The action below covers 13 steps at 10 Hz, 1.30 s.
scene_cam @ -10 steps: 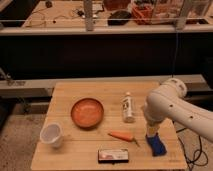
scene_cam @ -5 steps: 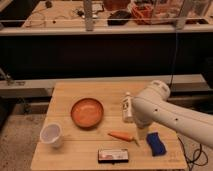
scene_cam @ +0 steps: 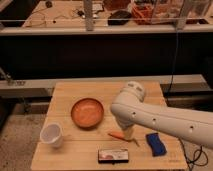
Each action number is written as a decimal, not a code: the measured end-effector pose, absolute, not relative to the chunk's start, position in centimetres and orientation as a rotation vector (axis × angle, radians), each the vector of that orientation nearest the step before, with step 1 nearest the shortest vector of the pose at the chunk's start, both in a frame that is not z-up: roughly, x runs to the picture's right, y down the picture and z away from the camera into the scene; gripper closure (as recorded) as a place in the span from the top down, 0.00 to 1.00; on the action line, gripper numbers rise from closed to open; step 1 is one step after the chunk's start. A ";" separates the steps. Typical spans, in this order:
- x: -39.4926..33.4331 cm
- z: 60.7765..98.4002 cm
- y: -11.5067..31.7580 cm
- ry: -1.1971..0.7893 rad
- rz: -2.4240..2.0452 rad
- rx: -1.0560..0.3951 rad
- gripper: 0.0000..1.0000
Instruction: Move the arm in a circular motion
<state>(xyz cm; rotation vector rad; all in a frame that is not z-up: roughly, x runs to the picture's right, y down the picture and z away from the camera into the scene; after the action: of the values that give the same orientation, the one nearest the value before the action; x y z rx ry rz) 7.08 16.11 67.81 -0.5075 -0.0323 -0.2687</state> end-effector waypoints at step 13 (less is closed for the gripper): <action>1.8 73.2 11.2 -0.025 -0.347 -0.467 0.80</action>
<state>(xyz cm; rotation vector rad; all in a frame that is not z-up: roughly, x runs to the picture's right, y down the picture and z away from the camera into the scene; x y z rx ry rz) 1.85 11.17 73.16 -0.4672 -0.0254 -0.3467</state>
